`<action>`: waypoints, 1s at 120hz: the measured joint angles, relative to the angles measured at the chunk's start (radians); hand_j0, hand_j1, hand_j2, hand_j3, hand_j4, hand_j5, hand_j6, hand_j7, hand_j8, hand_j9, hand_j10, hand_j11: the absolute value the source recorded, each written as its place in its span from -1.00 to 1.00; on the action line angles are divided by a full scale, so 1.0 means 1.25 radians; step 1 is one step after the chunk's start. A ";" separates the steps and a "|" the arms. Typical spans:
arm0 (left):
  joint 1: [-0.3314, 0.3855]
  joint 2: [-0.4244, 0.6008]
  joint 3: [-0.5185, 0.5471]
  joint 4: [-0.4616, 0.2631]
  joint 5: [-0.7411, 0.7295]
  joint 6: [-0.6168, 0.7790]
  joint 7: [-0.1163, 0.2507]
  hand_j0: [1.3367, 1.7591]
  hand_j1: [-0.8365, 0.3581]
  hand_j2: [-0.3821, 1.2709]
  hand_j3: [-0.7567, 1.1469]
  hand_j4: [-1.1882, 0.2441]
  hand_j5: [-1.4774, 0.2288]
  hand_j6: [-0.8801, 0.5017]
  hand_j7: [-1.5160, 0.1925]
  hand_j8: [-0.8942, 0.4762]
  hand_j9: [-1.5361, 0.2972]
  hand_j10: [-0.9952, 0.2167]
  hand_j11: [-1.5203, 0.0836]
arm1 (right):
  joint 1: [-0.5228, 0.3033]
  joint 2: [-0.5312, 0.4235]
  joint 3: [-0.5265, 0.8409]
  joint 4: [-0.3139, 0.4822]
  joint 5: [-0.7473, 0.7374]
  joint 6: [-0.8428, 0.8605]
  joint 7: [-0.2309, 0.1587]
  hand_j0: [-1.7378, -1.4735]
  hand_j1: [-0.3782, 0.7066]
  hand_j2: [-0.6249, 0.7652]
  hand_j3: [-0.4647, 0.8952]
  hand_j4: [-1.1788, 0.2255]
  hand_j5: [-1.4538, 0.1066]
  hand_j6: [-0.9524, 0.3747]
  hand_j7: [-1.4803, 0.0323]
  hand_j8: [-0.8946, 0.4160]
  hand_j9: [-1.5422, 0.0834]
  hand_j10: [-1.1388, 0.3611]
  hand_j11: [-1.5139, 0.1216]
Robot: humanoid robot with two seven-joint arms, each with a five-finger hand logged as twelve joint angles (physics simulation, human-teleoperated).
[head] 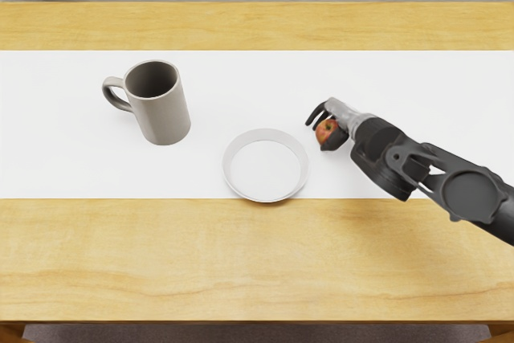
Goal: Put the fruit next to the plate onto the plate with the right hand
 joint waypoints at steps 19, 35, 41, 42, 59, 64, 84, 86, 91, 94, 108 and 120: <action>0.000 0.000 0.000 0.000 0.000 0.000 0.000 0.52 0.98 -0.54 -0.21 0.66 0.73 0.27 0.77 0.30 0.68 0.64 0.90 | 0.011 -0.009 0.004 0.000 0.034 0.007 -0.003 -0.36 0.22 -0.14 -0.32 -0.20 -0.13 -0.27 -0.08 -0.23 0.04 0.06 -0.08; 0.000 0.000 0.000 0.000 0.000 0.000 0.000 0.52 0.98 -0.54 -0.20 0.66 0.73 0.27 0.77 0.30 0.68 0.64 0.90 | 0.020 -0.022 0.039 0.014 0.052 0.021 -0.004 -0.34 0.19 -0.14 -0.32 -0.21 -0.18 -0.30 -0.12 -0.21 -0.05 -0.06 -0.13; 0.000 0.000 -0.001 0.000 0.000 0.000 0.000 0.52 0.98 -0.54 -0.20 0.66 0.73 0.27 0.77 0.30 0.68 0.64 0.90 | 0.021 -0.028 0.065 0.030 0.060 0.036 -0.005 -0.34 0.18 -0.13 -0.32 -0.21 -0.20 -0.32 -0.13 -0.21 -0.07 -0.08 -0.15; 0.000 0.000 -0.001 0.000 0.000 0.000 0.000 0.52 0.98 -0.54 -0.20 0.66 0.73 0.27 0.77 0.30 0.68 0.64 0.90 | 0.021 -0.029 0.069 0.033 0.063 0.038 -0.005 -0.34 0.18 -0.13 -0.32 -0.21 -0.20 -0.32 -0.13 -0.22 -0.08 -0.08 -0.15; 0.000 0.000 -0.001 0.000 0.000 0.000 0.000 0.52 0.98 -0.54 -0.20 0.66 0.73 0.27 0.77 0.30 0.68 0.64 0.90 | 0.023 -0.074 0.118 0.140 0.136 0.069 -0.005 -0.32 0.14 -0.15 -0.32 -0.21 -0.23 -0.35 -0.14 -0.21 -0.12 -0.10 -0.17; 0.000 0.000 -0.001 0.000 0.000 0.000 0.000 0.52 0.98 -0.54 -0.20 0.66 0.73 0.27 0.77 0.30 0.68 0.64 0.90 | 0.022 -0.080 0.124 0.171 0.150 0.076 -0.005 -0.31 0.13 -0.15 -0.32 -0.21 -0.24 -0.35 -0.15 -0.21 -0.13 -0.10 -0.18; 0.000 0.000 -0.001 0.000 0.000 0.000 0.000 0.52 0.98 -0.54 -0.21 0.66 0.73 0.27 0.77 0.30 0.68 0.64 0.90 | -0.010 -0.046 0.126 0.233 0.180 0.099 -0.005 -0.31 0.13 -0.14 -0.32 -0.23 -0.28 -0.36 -0.17 -0.20 -0.17 -0.10 -0.21; 0.000 0.000 -0.001 0.000 0.000 0.000 0.000 0.52 0.98 -0.54 -0.21 0.66 0.73 0.27 0.77 0.30 0.68 0.64 0.90 | -0.015 -0.041 0.124 0.236 0.181 0.102 -0.005 -0.30 0.12 -0.17 -0.32 -0.23 -0.29 -0.36 -0.18 -0.20 -0.18 -0.09 -0.22; 0.000 0.000 -0.001 0.000 0.000 0.000 0.000 0.52 0.98 -0.54 -0.21 0.66 0.73 0.27 0.77 0.30 0.68 0.64 0.90 | -0.025 -0.029 0.117 0.240 0.184 0.107 -0.005 -0.30 0.13 -0.15 -0.32 -0.23 -0.30 -0.37 -0.19 -0.20 -0.19 -0.09 -0.22; 0.000 0.000 -0.001 0.000 0.000 0.000 0.000 0.52 0.98 -0.54 -0.21 0.66 0.73 0.27 0.77 0.30 0.68 0.64 0.90 | -0.029 -0.022 0.111 0.242 0.185 0.109 -0.005 -0.30 0.13 -0.15 -0.32 -0.24 -0.30 -0.37 -0.19 -0.19 -0.19 -0.08 -0.22; 0.000 0.000 -0.001 0.000 0.000 0.000 0.000 0.52 0.98 -0.54 -0.20 0.66 0.73 0.27 0.77 0.30 0.68 0.64 0.90 | -0.042 -0.003 0.096 0.246 0.187 0.114 -0.005 -0.31 0.13 -0.17 -0.32 -0.22 -0.30 -0.36 -0.18 -0.19 -0.18 -0.08 -0.20; 0.000 0.000 0.000 0.000 0.000 0.000 0.000 0.52 0.98 -0.54 -0.20 0.66 0.73 0.27 0.77 0.30 0.68 0.64 0.90 | -0.046 0.003 0.091 0.240 0.186 0.109 -0.005 -0.34 -0.10 -0.16 -0.32 0.00 0.00 -0.21 0.10 -0.10 0.09 0.04 0.06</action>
